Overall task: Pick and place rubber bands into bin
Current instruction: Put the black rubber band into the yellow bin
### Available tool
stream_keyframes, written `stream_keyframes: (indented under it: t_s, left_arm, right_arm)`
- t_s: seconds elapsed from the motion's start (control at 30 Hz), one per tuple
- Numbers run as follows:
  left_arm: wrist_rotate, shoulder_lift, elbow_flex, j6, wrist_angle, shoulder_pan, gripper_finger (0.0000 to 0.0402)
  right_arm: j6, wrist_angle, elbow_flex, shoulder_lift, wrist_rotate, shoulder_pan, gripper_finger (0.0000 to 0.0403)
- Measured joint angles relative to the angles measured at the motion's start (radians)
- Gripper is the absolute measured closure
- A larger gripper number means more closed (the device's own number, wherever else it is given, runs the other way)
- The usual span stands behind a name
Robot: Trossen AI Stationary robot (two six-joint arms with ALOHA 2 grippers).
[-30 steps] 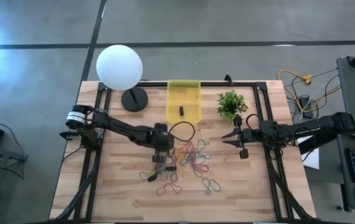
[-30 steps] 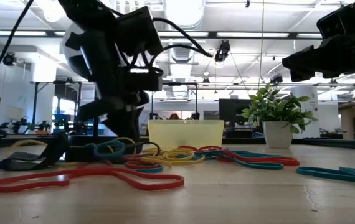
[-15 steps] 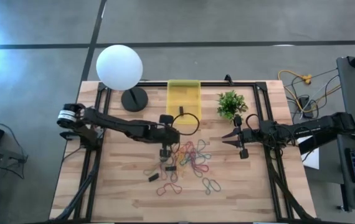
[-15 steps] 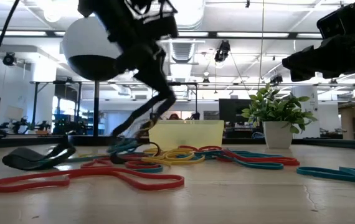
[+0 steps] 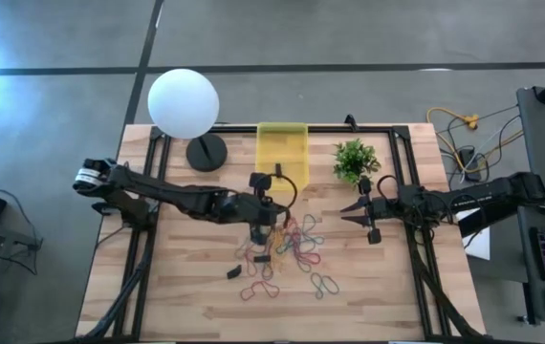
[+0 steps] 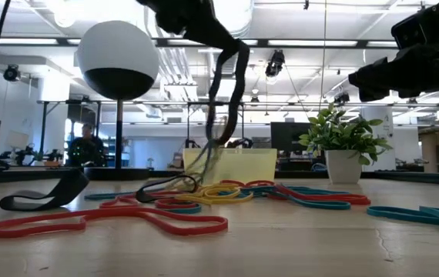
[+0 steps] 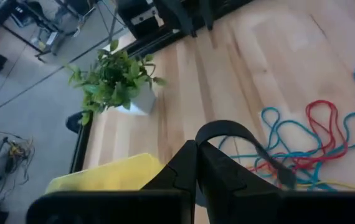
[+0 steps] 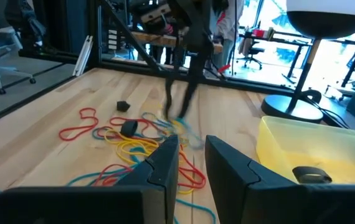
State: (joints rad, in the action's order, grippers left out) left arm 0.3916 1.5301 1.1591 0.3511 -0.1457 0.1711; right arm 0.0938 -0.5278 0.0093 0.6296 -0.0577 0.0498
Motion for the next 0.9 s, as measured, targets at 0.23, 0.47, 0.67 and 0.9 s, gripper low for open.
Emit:
stream_keyframes:
  t_s: [0.23, 0.47, 0.67, 0.9]
  left_arm:
    - [-0.253, -0.009, -0.003, -0.001, 0.104, 0.007, 0.0401]
    - [-0.567, -0.007, -0.005, 0.009, 0.259, 0.010, 0.0401]
    - [-0.313, 0.015, -0.010, -0.056, 0.112, -0.002, 0.0401]
    - [-0.364, 0.060, -0.027, -0.108, 0.100, -0.002, 0.0401]
  right_arm:
    - [0.003, -0.001, 0.000, 0.001, 0.000, 0.000, 0.0335]
    - [0.003, -0.001, 0.000, 0.002, -0.001, 0.000, 0.0335]
    - [0.003, -0.003, 0.000, 0.001, -0.003, 0.000, 0.0335]
    - [0.003, -0.004, 0.001, 0.000, 0.003, -0.001, 0.0335]
